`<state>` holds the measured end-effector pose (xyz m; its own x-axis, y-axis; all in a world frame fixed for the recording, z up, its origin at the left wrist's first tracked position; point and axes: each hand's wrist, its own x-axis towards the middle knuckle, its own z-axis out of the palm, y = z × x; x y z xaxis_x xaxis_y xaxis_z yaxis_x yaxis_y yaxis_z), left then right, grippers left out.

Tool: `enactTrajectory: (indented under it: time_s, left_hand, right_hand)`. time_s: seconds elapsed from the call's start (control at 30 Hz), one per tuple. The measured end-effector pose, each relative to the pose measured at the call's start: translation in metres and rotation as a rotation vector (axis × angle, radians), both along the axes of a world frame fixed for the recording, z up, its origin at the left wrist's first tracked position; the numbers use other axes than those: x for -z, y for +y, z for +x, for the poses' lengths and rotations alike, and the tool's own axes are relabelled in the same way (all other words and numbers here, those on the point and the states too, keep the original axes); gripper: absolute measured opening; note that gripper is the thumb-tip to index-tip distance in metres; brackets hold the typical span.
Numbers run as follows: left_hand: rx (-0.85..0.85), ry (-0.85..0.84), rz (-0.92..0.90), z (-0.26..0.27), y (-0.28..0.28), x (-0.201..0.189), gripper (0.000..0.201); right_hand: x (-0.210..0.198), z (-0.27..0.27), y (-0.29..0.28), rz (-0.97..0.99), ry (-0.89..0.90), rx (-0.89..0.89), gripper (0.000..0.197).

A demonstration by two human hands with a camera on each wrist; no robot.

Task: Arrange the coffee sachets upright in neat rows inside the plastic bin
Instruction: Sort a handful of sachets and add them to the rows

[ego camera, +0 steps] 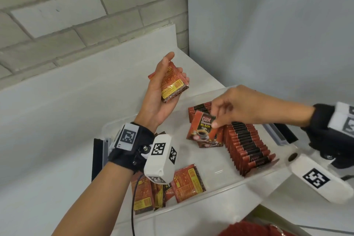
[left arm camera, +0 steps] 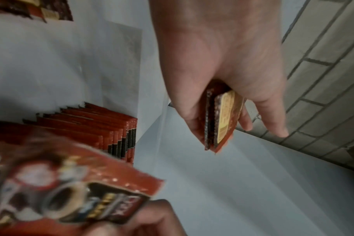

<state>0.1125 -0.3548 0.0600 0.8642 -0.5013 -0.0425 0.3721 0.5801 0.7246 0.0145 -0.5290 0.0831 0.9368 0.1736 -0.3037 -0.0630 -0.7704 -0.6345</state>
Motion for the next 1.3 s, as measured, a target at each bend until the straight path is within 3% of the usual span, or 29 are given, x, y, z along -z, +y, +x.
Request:
enactTrajectory:
  time_s: [0.4,0.57,0.63,0.77,0.87,1.0,1.1,1.2,1.3]
  left_hand:
    - [0.010,-0.002,0.028,-0.001,0.001,-0.001,0.029]
    - [0.012,0.014,0.013,0.000,0.000,0.001,0.021]
    - [0.017,0.020,0.000,0.000,0.000,0.002,0.019]
    - [0.033,0.023,-0.015,-0.001,-0.001,0.003,0.020]
    - [0.051,0.005,-0.007,-0.004,-0.002,0.004,0.029]
    - [0.062,-0.064,0.053,-0.005,0.001,-0.004,0.044]
    - [0.137,-0.252,0.292,-0.009,0.006,-0.024,0.046]
    - [0.275,-0.735,0.793,-0.017,0.013,-0.043,0.043]
    - [0.605,-1.181,1.188,-0.027,0.013,-0.047,0.054]
  right_hand:
    - [0.026,-0.009,0.009,-0.447,-0.092,-0.241,0.019]
    - [0.027,-0.011,0.015,-0.590,-0.253,-0.337,0.023]
    - [0.027,-0.012,0.017,-0.600,-0.287,-0.334,0.014]
    - [0.027,-0.011,0.016,-0.578,-0.261,-0.302,0.020]
    - [0.022,-0.011,0.017,-0.547,-0.225,-0.254,0.039]
    - [0.012,-0.017,0.023,-0.360,-0.177,-0.180,0.034]
    - [0.019,-0.029,0.030,-0.243,-0.062,-0.213,0.017]
    - [0.030,-0.038,0.036,-0.324,0.077,-0.274,0.019]
    - [0.033,-0.038,0.037,-0.365,0.109,-0.247,0.021]
